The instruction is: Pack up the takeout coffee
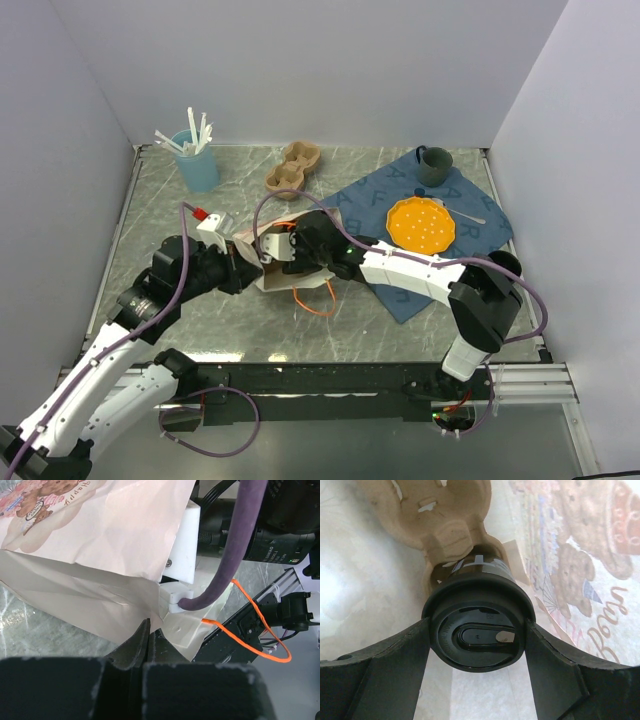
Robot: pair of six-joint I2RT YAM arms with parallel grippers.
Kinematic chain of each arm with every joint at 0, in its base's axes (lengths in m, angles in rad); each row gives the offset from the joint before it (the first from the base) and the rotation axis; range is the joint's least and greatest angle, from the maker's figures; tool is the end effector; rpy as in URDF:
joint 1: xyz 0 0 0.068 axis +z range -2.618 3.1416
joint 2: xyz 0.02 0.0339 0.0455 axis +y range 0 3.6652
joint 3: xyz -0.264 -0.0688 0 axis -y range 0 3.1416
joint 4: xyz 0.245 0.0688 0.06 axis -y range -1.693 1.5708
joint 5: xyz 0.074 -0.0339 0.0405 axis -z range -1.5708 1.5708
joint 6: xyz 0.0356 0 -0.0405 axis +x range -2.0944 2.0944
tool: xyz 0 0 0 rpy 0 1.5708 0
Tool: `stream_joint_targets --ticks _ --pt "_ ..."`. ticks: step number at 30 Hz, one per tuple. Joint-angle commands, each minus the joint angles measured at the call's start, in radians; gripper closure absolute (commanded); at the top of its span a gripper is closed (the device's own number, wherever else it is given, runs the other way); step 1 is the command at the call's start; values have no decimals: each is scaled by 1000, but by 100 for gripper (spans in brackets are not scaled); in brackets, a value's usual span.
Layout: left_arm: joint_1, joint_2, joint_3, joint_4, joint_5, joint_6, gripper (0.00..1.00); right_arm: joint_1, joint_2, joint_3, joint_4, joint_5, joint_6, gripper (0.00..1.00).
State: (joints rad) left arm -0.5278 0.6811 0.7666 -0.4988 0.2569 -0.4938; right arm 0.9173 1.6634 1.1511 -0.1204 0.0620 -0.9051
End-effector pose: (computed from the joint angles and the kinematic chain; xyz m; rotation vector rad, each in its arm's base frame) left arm 0.1278 -0.0850 0.3169 0.2109 2.0770 -0.8989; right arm 0.2302 0.2970 0.2438 -1.7193 1.3770 -0.0615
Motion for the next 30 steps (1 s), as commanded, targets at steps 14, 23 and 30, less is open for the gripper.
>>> stream_joint_targets --ticks 14,23,30 --pt "-5 46 59 -30 -31 -3 99 -14 -59 70 -5 21 72 53" --pt "-5 179 281 -144 -110 -87 99 29 -129 205 -275 -53 248 53" --pt "-5 183 341 -198 -94 -167 91 63 -181 297 -352 15 365 53"
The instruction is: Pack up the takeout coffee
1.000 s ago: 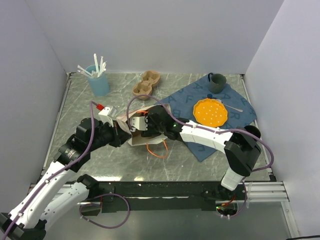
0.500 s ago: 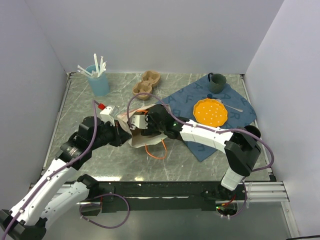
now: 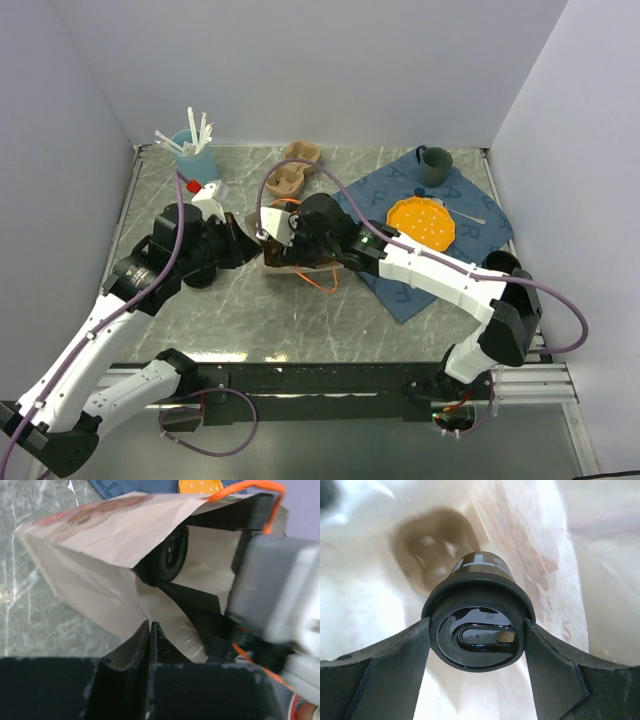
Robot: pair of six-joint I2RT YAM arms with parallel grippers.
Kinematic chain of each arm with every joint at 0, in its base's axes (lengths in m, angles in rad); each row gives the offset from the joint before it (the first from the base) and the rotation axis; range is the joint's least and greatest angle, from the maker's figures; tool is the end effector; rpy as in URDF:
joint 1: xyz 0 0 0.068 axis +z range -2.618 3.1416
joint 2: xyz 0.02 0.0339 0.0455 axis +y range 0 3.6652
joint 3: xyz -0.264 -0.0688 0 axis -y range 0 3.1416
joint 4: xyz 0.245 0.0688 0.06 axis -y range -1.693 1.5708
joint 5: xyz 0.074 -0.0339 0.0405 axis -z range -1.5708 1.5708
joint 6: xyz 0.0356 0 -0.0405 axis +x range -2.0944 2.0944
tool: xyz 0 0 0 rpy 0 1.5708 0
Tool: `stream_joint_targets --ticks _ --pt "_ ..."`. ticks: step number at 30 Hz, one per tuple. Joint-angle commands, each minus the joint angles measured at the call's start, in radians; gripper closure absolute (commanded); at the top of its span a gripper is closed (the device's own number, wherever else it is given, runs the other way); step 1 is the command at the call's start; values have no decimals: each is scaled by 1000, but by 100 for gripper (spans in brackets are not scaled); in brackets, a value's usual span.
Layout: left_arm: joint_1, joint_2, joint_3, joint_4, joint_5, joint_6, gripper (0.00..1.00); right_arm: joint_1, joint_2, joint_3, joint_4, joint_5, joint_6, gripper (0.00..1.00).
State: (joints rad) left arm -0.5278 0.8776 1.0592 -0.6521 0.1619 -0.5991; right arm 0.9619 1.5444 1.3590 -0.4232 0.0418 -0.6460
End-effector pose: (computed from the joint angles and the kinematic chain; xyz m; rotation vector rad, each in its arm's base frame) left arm 0.1515 -0.0950 0.3704 0.0302 2.1481 -0.8500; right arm 0.2041 0.2902 0.3286 -1.5546 1.5310 0.1341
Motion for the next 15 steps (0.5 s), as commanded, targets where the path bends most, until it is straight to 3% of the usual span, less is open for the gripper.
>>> stream_joint_targets --ticks 1,6,7,8,11,15 --pt "-5 -23 53 -59 -5 -65 89 18 -67 98 -49 43 117 53" --pt "-5 -38 70 -99 1 -97 79 21 -79 135 -106 43 177 53" --pt "-5 -40 84 -107 4 -100 75 26 -82 132 -117 33 180 54" --pt "-5 -42 93 -119 10 -97 61 28 -87 126 -132 20 190 54" --pt "-5 -48 145 -155 18 -33 44 40 -110 92 -178 -52 213 55" --pt "-5 -49 245 -201 -112 85 36 63 -174 26 -167 -92 216 55"
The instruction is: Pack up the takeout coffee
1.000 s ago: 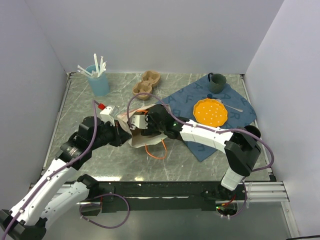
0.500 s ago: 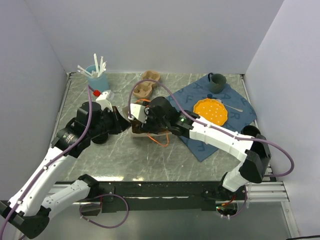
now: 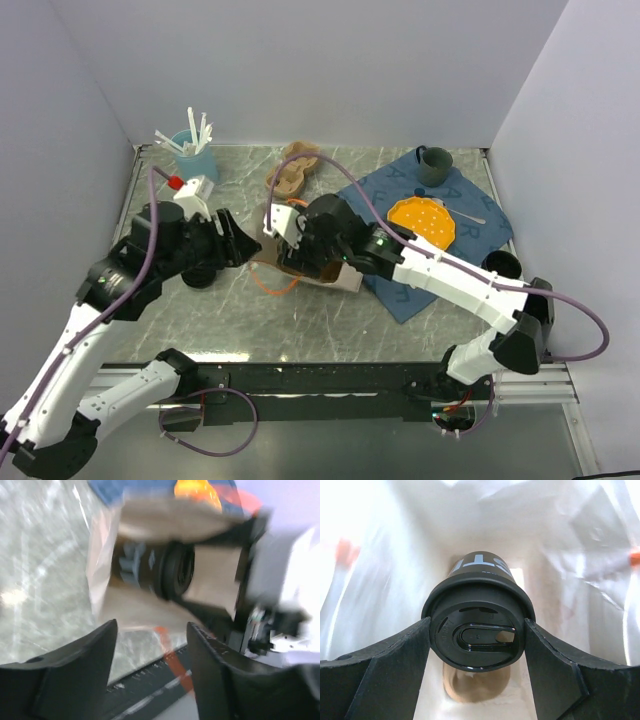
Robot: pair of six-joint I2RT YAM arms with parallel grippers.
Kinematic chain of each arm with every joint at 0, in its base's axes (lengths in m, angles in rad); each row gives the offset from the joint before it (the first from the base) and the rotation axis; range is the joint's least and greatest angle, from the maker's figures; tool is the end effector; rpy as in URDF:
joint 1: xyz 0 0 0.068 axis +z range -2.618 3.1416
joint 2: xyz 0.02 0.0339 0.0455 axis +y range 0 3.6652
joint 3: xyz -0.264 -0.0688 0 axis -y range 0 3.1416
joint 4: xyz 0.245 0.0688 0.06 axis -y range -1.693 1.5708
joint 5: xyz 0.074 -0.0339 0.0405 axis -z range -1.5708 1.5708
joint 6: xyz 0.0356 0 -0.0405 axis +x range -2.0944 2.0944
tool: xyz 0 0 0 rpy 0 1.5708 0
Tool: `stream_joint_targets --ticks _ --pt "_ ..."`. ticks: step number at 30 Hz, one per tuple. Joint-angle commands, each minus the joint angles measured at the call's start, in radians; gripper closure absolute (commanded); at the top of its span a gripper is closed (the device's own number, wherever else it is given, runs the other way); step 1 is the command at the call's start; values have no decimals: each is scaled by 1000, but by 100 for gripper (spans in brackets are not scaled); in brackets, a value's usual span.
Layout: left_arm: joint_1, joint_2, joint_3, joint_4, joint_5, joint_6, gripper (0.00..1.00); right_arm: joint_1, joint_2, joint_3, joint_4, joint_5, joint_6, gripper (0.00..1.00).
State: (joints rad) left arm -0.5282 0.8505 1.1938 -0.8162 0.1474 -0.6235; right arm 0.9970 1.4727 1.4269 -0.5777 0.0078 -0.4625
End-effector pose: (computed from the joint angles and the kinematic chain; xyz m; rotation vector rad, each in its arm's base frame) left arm 0.1300 -0.0819 0.4011 -0.0054 2.1522 -0.8492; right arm 0.1797 0.2775 0.3610 -1.4697 1.6497 0.2908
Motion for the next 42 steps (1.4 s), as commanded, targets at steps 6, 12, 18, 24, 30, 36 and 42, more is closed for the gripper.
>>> stream_joint_targets --ticks 6,12,18,24,30,36,42 --pt "-4 59 155 53 -255 299 33 28 -178 -111 6 -89 41 55" --pt "19 166 98 329 -111 542 38 25 -241 -181 27 -138 2 55" --pt "97 338 162 505 70 696 37 12 -282 -191 53 -80 -25 55" --pt "123 456 268 500 331 817 36 -9 -310 -148 88 -42 -30 54" --pt "154 593 435 469 446 901 35 -21 -367 -128 73 -40 -18 54" --pt "158 703 579 471 573 926 34 -28 -422 -111 108 31 7 54" --pt "154 763 621 502 768 989 35 -28 -488 -59 147 81 76 55"
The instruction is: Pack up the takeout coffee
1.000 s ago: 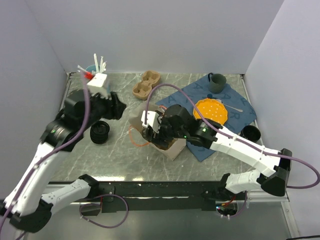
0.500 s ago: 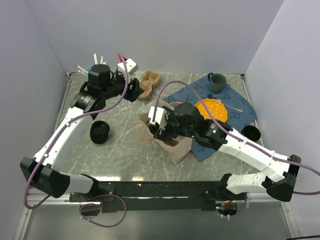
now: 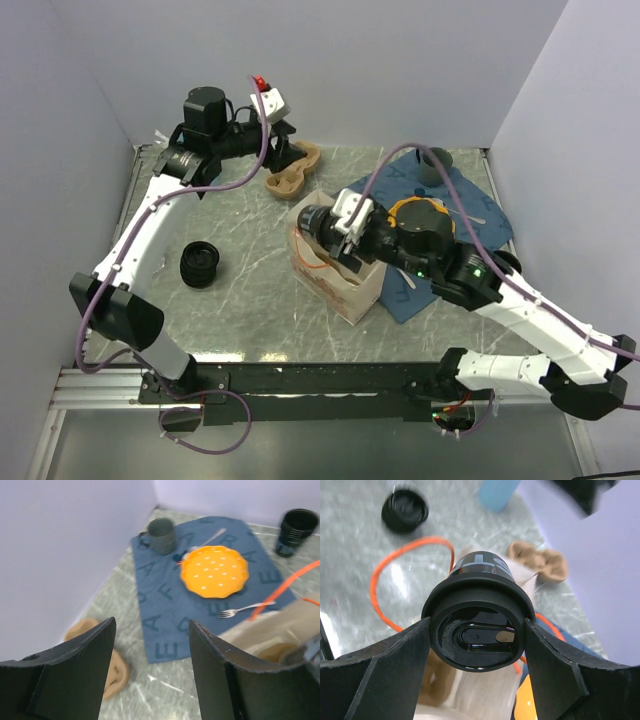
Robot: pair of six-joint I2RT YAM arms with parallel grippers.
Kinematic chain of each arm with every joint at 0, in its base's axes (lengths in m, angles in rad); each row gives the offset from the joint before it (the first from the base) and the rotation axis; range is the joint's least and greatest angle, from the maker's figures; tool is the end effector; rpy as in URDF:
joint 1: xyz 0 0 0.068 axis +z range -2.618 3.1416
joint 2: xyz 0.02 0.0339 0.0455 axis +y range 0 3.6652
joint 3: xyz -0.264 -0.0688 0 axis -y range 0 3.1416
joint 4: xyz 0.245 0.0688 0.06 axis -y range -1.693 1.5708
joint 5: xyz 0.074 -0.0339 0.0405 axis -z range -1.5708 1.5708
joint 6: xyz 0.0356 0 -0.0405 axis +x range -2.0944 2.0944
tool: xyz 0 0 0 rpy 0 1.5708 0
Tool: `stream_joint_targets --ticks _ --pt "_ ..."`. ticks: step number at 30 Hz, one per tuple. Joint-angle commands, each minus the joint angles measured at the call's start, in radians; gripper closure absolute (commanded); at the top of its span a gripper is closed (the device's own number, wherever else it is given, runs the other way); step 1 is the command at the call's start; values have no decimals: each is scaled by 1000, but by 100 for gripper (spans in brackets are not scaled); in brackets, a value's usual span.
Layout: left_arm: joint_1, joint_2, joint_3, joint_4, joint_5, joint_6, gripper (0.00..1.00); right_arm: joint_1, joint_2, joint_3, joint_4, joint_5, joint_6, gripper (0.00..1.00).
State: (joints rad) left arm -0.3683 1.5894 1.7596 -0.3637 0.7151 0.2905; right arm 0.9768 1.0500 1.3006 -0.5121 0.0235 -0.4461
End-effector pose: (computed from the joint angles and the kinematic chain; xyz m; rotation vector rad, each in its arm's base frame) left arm 0.3230 -0.1497 0.4587 1.0369 1.4290 -0.6840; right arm 0.1221 0.1793 0.4330 -1.1930 1.4094 0.3507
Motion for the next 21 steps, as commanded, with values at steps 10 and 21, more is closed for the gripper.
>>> stream_joint_targets --ticks 10,21 --pt "-139 147 179 -99 284 243 35 -6 -211 104 112 187 118 55" --pt "-334 122 215 -304 106 452 34 -4 -285 111 113 236 145 55"
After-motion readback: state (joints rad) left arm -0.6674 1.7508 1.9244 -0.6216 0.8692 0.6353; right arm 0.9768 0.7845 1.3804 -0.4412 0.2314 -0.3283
